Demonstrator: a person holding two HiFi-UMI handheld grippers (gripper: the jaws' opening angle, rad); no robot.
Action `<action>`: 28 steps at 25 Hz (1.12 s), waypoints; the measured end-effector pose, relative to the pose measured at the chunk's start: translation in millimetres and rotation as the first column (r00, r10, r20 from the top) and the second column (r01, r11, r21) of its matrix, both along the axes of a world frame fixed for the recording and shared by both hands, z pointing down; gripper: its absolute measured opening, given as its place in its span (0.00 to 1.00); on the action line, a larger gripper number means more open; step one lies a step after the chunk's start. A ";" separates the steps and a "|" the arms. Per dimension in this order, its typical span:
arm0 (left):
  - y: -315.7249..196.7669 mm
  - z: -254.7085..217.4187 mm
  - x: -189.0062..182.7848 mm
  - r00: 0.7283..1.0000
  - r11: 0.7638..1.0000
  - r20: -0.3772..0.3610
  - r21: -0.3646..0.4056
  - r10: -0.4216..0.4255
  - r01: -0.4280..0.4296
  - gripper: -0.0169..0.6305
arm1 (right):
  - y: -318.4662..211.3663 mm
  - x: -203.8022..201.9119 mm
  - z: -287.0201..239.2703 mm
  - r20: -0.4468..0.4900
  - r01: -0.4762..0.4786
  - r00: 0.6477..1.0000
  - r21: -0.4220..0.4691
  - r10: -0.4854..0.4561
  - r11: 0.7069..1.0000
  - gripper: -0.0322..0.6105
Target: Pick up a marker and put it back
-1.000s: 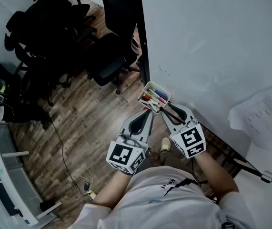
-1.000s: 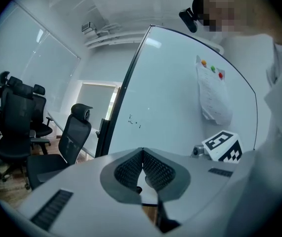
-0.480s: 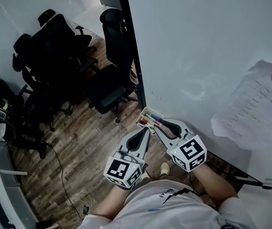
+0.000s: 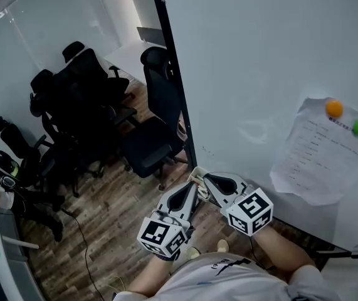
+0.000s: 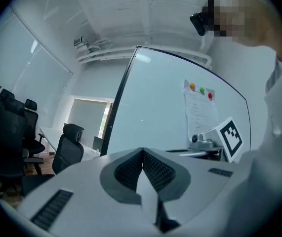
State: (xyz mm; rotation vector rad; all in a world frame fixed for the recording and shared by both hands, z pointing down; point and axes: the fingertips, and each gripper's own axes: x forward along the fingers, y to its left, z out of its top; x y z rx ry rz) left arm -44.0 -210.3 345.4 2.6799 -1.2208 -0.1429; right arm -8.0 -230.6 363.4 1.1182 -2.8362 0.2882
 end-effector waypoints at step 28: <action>-6.2 11.2 -16.4 1.000 1.000 -0.002 -0.016 -0.020 0.020 0.04 | -1.7 -21.9 -1.8 -0.013 0.028 1.000 0.014 -0.027 1.000 0.07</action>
